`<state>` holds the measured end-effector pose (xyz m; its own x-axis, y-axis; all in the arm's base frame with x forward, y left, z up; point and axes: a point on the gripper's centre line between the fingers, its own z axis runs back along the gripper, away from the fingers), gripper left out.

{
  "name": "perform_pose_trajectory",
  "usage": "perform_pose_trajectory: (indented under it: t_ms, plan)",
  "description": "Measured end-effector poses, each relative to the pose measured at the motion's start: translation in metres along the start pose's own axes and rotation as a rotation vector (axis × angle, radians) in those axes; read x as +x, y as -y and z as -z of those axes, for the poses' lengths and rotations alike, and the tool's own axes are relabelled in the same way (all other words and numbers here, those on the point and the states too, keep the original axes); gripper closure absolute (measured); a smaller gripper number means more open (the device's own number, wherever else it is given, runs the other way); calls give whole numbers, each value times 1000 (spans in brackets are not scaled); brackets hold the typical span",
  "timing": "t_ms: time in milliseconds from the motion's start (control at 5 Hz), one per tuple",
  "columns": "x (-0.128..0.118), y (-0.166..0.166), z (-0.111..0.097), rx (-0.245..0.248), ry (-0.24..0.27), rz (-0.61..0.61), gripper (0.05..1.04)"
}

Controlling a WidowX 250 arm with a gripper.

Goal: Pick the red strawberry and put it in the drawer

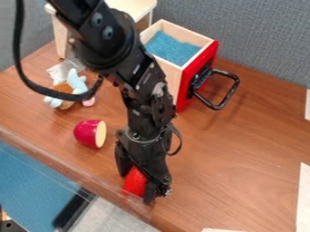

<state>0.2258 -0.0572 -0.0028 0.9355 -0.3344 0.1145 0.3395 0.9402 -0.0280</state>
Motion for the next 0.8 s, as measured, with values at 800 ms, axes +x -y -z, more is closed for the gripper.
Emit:
perform_pose_trajectory:
  t_ms: [800]
  plan:
    - [13,-14,-59,-67,40,-70,292]
